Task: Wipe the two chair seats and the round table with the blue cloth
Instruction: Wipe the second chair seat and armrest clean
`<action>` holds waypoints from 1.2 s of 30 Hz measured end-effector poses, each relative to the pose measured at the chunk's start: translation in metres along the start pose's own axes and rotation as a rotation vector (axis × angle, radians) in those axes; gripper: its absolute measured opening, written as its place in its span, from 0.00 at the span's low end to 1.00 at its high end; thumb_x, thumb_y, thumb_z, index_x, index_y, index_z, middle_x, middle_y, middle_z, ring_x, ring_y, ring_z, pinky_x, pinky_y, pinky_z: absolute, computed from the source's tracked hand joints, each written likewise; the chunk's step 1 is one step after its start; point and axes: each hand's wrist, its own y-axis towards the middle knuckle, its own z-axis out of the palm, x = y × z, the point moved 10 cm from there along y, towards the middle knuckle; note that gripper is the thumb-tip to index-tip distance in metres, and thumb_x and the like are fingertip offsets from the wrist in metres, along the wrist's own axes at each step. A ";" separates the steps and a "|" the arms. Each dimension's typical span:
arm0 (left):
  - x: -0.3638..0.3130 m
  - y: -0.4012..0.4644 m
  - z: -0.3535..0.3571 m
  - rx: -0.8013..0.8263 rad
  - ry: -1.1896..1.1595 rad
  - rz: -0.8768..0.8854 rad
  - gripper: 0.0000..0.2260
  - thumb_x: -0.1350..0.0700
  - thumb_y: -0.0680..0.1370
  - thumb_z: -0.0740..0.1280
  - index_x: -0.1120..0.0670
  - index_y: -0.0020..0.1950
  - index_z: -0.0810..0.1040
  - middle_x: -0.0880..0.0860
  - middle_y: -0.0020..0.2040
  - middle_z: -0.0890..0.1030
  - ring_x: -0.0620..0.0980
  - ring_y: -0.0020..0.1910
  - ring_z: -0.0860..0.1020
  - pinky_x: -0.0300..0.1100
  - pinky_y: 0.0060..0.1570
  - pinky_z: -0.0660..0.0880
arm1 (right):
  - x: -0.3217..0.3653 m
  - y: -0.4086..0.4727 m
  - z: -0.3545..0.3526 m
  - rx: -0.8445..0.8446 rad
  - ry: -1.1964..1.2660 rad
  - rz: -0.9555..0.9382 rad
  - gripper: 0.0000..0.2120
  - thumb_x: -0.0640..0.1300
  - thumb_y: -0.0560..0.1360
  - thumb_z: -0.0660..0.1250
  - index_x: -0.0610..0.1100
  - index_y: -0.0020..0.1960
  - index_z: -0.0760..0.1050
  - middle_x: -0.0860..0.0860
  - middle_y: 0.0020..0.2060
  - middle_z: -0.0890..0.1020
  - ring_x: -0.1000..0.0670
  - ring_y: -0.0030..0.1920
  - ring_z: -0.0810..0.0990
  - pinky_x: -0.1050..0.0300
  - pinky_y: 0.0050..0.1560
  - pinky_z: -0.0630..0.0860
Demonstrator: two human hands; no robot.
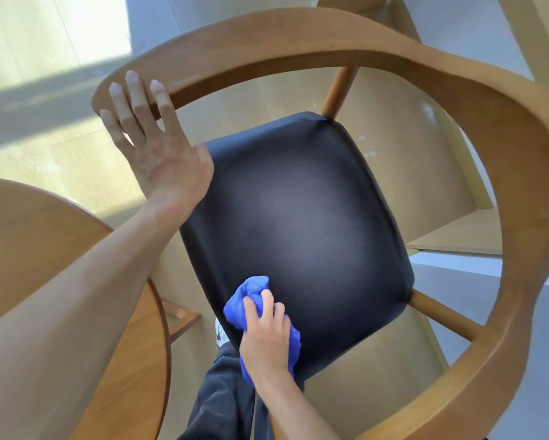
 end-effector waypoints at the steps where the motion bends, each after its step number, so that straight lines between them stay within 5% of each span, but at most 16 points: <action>1: 0.000 0.000 -0.001 0.004 -0.005 -0.002 0.36 0.57 0.71 0.63 0.57 0.77 0.52 0.60 0.79 0.50 0.61 0.78 0.47 0.58 0.75 0.43 | 0.004 -0.014 0.007 0.060 -0.027 -0.064 0.26 0.35 0.51 0.71 0.49 0.47 0.75 0.46 0.56 0.74 0.45 0.40 0.67 0.53 0.34 0.74; 5: 0.003 0.000 0.000 0.021 -0.006 0.020 0.36 0.56 0.71 0.63 0.56 0.77 0.52 0.59 0.79 0.50 0.61 0.78 0.47 0.57 0.75 0.43 | 0.015 -0.052 0.036 0.345 -0.131 -0.321 0.25 0.41 0.39 0.75 0.50 0.34 0.72 0.49 0.51 0.72 0.47 0.36 0.69 0.55 0.30 0.68; 11: 0.003 0.000 0.000 -0.002 0.008 0.019 0.35 0.56 0.72 0.62 0.55 0.78 0.52 0.58 0.79 0.50 0.60 0.78 0.47 0.56 0.76 0.43 | 0.003 -0.005 -0.001 0.169 -0.201 -0.475 0.22 0.36 0.50 0.70 0.50 0.41 0.72 0.49 0.51 0.71 0.46 0.37 0.70 0.54 0.33 0.62; 16: 0.005 0.000 0.000 -0.014 0.026 0.025 0.35 0.56 0.73 0.62 0.54 0.78 0.52 0.58 0.79 0.51 0.60 0.78 0.48 0.56 0.76 0.44 | -0.041 0.081 -0.053 -0.030 -0.113 -0.128 0.18 0.35 0.61 0.71 0.48 0.48 0.75 0.46 0.55 0.72 0.43 0.40 0.71 0.52 0.36 0.68; 20: 0.003 0.000 0.001 -0.020 0.020 0.015 0.35 0.55 0.73 0.61 0.55 0.78 0.52 0.58 0.79 0.51 0.60 0.78 0.48 0.56 0.76 0.44 | -0.065 0.109 -0.066 -0.004 -0.086 0.024 0.15 0.39 0.73 0.62 0.48 0.59 0.71 0.47 0.62 0.67 0.43 0.50 0.69 0.48 0.48 0.69; 28: 0.004 0.000 -0.001 -0.012 0.036 0.009 0.36 0.56 0.70 0.60 0.56 0.78 0.52 0.60 0.79 0.51 0.62 0.78 0.48 0.57 0.75 0.44 | -0.047 0.060 -0.042 -0.026 -0.074 -0.164 0.21 0.34 0.56 0.75 0.46 0.47 0.78 0.45 0.49 0.77 0.43 0.36 0.73 0.51 0.34 0.73; 36: 0.004 0.000 -0.004 0.010 0.026 0.008 0.36 0.56 0.70 0.60 0.56 0.78 0.53 0.60 0.79 0.51 0.62 0.78 0.48 0.56 0.75 0.44 | -0.047 0.002 -0.013 0.212 -0.253 -0.387 0.20 0.34 0.50 0.73 0.48 0.39 0.74 0.50 0.47 0.69 0.45 0.35 0.71 0.53 0.30 0.66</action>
